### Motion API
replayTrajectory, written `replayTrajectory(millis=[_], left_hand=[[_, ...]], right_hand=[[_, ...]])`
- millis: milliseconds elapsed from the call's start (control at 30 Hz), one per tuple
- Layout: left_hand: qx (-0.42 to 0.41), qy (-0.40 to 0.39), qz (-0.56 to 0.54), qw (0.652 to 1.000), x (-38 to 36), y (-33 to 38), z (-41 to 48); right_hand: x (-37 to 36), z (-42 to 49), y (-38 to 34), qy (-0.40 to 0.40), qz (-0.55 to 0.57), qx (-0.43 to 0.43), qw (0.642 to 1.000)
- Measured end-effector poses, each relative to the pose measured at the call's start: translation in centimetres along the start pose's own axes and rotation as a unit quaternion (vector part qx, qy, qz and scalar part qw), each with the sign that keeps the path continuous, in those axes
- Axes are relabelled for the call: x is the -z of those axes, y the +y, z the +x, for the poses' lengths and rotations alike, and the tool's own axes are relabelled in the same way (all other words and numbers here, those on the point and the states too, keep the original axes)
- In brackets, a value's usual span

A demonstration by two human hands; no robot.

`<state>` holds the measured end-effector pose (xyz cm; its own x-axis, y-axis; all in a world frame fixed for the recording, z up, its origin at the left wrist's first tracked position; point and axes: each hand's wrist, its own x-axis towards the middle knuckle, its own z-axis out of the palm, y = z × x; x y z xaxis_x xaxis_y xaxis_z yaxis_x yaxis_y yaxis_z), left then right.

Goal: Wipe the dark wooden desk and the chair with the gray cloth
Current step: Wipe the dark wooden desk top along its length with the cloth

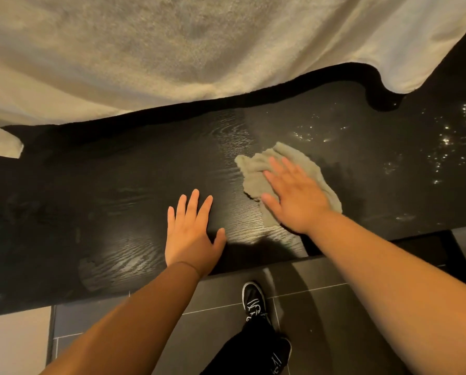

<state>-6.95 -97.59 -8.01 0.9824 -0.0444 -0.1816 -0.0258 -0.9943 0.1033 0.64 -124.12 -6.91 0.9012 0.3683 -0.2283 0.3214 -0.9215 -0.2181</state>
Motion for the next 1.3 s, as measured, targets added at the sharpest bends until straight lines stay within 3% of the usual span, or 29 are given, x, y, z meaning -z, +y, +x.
replayTrajectory(millis=[133, 233, 367, 500, 600, 667, 800, 933, 1033, 1100, 1200, 1300], left_hand=[[0.001, 0.009, -0.017, 1.000, -0.3, -0.2, 0.0], [0.005, 0.005, -0.015, 1.000, -0.3, -0.2, -0.1], [0.009, 0.006, -0.038, 0.999, -0.2, -0.1, 0.3], [0.003, 0.007, -0.027, 1.000, -0.6, -0.5, 0.0], [-0.002, 0.010, -0.023, 1.000, -0.4, -0.5, 0.0], [-0.001, 0.007, -0.023, 1.000, -0.3, -0.4, 0.1], [0.003, 0.002, -0.040, 0.999, 0.0, -0.3, 0.1], [0.002, -0.012, -0.034, 0.999, 0.6, -0.2, 0.0], [0.005, -0.027, -0.008, 1.000, 0.8, 0.1, 0.1], [-0.006, 0.007, -0.018, 1.000, 1.3, 0.4, 1.4], [-0.021, 0.055, -0.035, 0.998, 1.9, 0.4, 5.6], [-0.031, 0.038, -0.047, 0.998, 2.5, 1.5, 9.3]], right_hand=[[1.2, -1.1, 4.1, 0.007, 0.015, -0.127, 0.992], [1.0, -0.2, 0.6, -0.019, 0.035, -0.153, 0.987], [-0.9, 1.3, -7.0, -0.084, 0.007, 0.021, 0.996], [-0.2, 1.8, -4.1, -0.099, -0.007, 0.089, 0.991], [1.5, 1.0, 2.2, -0.053, -0.007, -0.031, 0.998], [2.0, 0.3, 4.4, -0.064, -0.013, -0.099, 0.993], [1.5, 0.2, 1.7, -0.098, 0.003, -0.147, 0.984], [-0.1, -1.1, -3.2, -0.113, -0.024, -0.036, 0.993], [-0.1, -2.0, -2.2, -0.128, -0.050, 0.046, 0.989], [0.9, -1.2, 1.1, -0.103, -0.058, 0.013, 0.993], [2.1, -0.1, 5.1, -0.066, -0.043, -0.123, 0.989], [1.4, 0.1, 3.7, -0.057, 0.000, -0.147, 0.988]])
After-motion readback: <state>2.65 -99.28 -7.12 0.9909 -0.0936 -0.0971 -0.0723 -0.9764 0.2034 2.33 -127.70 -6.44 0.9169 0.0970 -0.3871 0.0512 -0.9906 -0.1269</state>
